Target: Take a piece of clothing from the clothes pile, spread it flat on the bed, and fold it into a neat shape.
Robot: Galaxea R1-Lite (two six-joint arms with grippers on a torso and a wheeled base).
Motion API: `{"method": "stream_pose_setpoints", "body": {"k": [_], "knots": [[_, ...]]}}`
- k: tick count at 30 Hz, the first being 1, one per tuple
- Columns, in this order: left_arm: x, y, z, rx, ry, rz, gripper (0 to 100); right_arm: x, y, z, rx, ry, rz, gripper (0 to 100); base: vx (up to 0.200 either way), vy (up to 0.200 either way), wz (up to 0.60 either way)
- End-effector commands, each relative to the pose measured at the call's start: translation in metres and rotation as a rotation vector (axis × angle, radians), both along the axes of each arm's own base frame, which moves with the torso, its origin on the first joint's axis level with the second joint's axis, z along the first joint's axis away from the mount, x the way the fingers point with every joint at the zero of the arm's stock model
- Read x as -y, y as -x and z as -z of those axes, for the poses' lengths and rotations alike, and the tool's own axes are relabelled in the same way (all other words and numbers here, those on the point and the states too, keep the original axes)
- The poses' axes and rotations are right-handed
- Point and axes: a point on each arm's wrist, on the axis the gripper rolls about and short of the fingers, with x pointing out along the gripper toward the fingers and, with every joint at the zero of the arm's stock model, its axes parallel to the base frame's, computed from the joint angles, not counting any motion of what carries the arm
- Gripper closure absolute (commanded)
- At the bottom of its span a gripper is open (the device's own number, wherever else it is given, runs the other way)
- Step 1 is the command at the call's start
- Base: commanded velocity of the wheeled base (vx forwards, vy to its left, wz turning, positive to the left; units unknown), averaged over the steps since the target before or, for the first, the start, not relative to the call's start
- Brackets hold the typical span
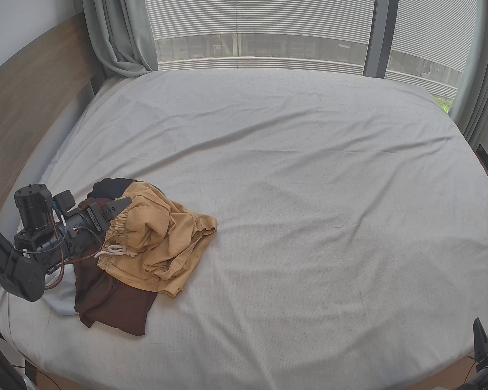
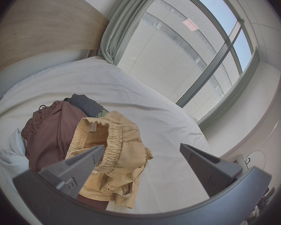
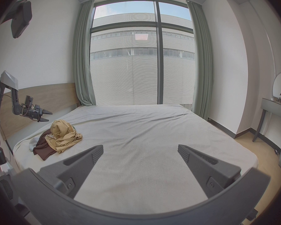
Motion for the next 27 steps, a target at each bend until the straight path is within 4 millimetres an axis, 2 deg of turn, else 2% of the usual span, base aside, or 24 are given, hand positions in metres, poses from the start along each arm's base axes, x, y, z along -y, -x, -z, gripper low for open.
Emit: {"method": "stream_pose_setpoints", "body": {"k": [1,27], "knots": [[0.0,-0.005,0.008,-0.023,0.0,-0.001,0,0.0,0.0,0.005,-0.006,0.0,-0.001,0,0.0,0.0,0.0],[-0.004,-0.037,0.025,-0.026,0.016,-0.013,0,0.0,0.0,0.005,-0.006,0.0,-0.001,0,0.0,0.0,0.0]]}}
